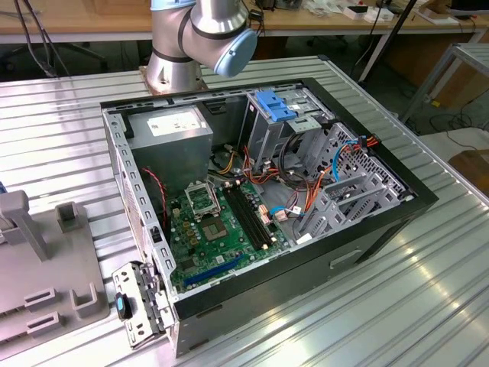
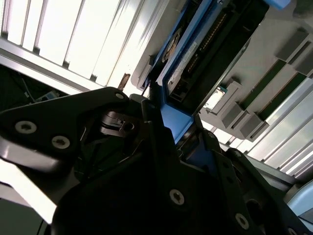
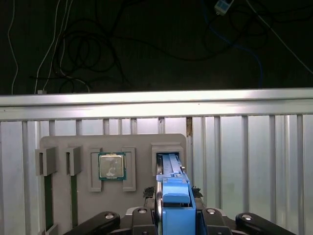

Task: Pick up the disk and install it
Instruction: 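Pick up the disk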

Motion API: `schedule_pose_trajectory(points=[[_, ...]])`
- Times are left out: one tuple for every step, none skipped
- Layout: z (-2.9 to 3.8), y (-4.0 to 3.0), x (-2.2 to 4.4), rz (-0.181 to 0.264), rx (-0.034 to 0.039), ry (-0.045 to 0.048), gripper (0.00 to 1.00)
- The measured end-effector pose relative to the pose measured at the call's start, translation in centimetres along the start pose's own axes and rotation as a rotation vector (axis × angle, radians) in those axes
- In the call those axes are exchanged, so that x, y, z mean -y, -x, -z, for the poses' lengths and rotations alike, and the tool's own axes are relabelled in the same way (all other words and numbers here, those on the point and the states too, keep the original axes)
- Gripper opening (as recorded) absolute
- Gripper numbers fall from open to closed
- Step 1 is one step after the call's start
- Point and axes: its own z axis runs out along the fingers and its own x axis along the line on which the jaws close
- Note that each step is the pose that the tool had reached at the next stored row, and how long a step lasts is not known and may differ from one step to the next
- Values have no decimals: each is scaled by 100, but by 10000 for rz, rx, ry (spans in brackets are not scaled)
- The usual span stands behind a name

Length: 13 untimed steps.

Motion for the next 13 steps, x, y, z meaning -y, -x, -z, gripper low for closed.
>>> schedule_pose_trajectory(points=[[0,0,0,-1,0,-1,37],[0,0,0,-1,0,0,37],[0,0,0,-1,0,-1,37],[0,0,0,-5,1,-1,37],[0,0,0,-8,0,-1,37],[0,0,0,-8,0,-1,37],[0,0,0,-4,0,-1,37],[0,0,0,5,0,-1,37],[0,0,0,11,0,-1,37],[0,0,0,16,0,-1,37],[0,0,0,22,0,-1,37],[-1,0,-1,46,1,-1,37],[-1,0,-1,65,2,-2,37]])
